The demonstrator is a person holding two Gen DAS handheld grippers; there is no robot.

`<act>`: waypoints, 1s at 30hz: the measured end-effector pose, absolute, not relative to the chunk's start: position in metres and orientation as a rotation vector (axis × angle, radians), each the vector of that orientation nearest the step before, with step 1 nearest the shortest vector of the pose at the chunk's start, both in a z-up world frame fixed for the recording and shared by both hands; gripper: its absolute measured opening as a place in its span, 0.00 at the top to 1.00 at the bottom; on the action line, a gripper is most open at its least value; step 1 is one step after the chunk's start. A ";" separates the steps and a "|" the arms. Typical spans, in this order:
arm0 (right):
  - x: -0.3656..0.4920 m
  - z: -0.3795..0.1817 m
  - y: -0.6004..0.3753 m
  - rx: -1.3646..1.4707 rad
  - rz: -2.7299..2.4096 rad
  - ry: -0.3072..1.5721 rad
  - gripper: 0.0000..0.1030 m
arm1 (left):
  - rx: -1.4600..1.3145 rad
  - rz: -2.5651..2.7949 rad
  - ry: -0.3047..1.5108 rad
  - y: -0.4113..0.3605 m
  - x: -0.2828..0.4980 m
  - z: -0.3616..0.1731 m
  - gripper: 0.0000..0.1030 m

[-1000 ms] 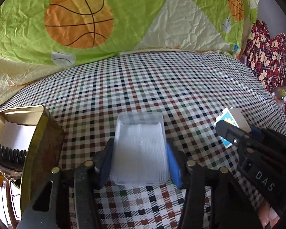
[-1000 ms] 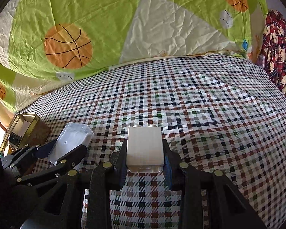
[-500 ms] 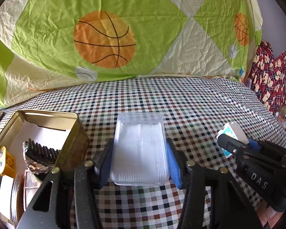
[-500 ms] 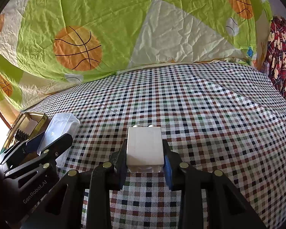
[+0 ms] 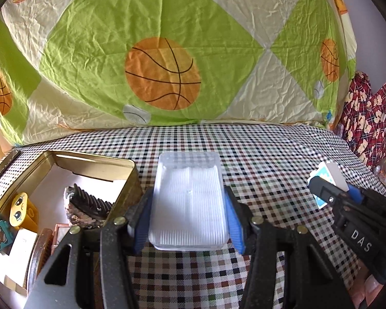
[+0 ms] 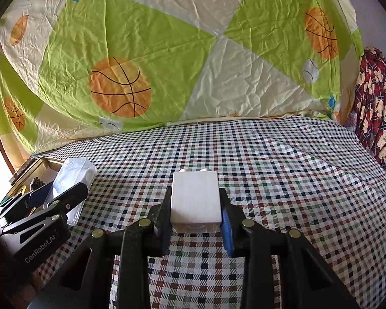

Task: Organize rigid objects
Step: 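Carry the clear box with the left tool while the right tool carries the white block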

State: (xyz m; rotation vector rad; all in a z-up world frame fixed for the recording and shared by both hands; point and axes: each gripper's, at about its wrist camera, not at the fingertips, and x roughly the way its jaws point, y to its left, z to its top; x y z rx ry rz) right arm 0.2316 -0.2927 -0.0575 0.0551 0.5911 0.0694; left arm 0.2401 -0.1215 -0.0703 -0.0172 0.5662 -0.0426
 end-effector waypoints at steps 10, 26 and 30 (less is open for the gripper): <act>0.209 -0.050 -0.276 0.009 0.091 0.515 0.67 | 0.019 0.011 0.495 -0.119 0.213 -0.063 0.50; 0.188 -0.046 -0.265 -0.045 0.088 0.453 0.67 | -0.005 0.056 0.433 -0.102 0.185 -0.059 0.50; 0.185 -0.045 -0.266 -0.044 0.080 0.444 0.67 | -0.007 0.067 0.421 -0.099 0.178 -0.057 0.50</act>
